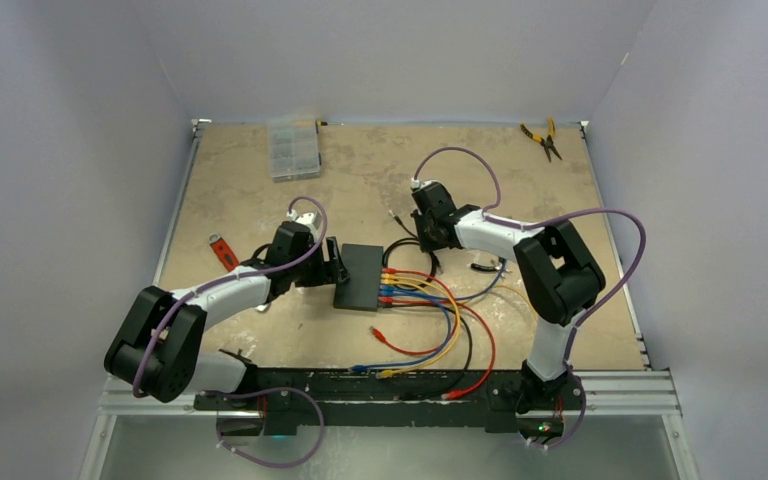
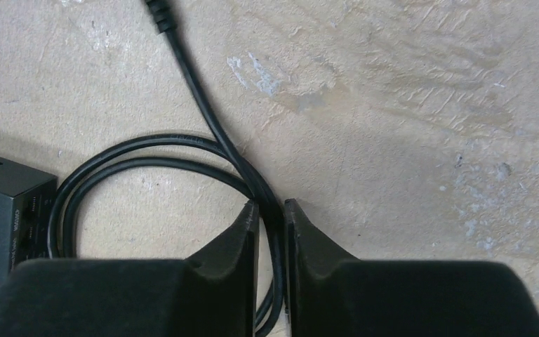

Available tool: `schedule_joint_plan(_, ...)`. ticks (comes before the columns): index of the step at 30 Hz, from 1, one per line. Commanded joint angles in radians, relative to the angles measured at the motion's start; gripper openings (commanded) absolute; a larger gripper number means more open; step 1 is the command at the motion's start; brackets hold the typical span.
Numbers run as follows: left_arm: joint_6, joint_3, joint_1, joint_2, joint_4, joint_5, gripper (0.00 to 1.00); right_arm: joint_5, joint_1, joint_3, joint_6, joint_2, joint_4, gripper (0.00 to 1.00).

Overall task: Pull the plug from the switch port
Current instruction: Pick up the connector from the center of the board.

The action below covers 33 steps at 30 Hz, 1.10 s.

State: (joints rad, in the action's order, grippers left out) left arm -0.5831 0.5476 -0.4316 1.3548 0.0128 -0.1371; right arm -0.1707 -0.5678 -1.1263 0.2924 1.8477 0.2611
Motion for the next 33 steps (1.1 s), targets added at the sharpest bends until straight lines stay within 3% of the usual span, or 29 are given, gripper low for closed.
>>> schedule_joint_plan(1, 0.005, 0.015, 0.007, 0.010, 0.004, 0.013, 0.71, -0.061, 0.000, 0.017, -0.002, 0.068, 0.034, 0.14)
schedule_joint_plan(6, 0.002, 0.019, 0.007, 0.010, -0.015, 0.013, 0.71, -0.014, 0.000, 0.020, 0.007, 0.048, 0.048, 0.00)
schedule_joint_plan(20, 0.005, 0.016, 0.007, -0.016, 0.024, 0.022, 0.71, 0.049, 0.107, 0.008, -0.005, -0.043, 0.037, 0.00)
schedule_joint_plan(33, 0.003, 0.000, 0.007, -0.044, 0.015, 0.019, 0.71, -0.009, 0.187, -0.027, 0.006, -0.235, 0.077, 0.00)
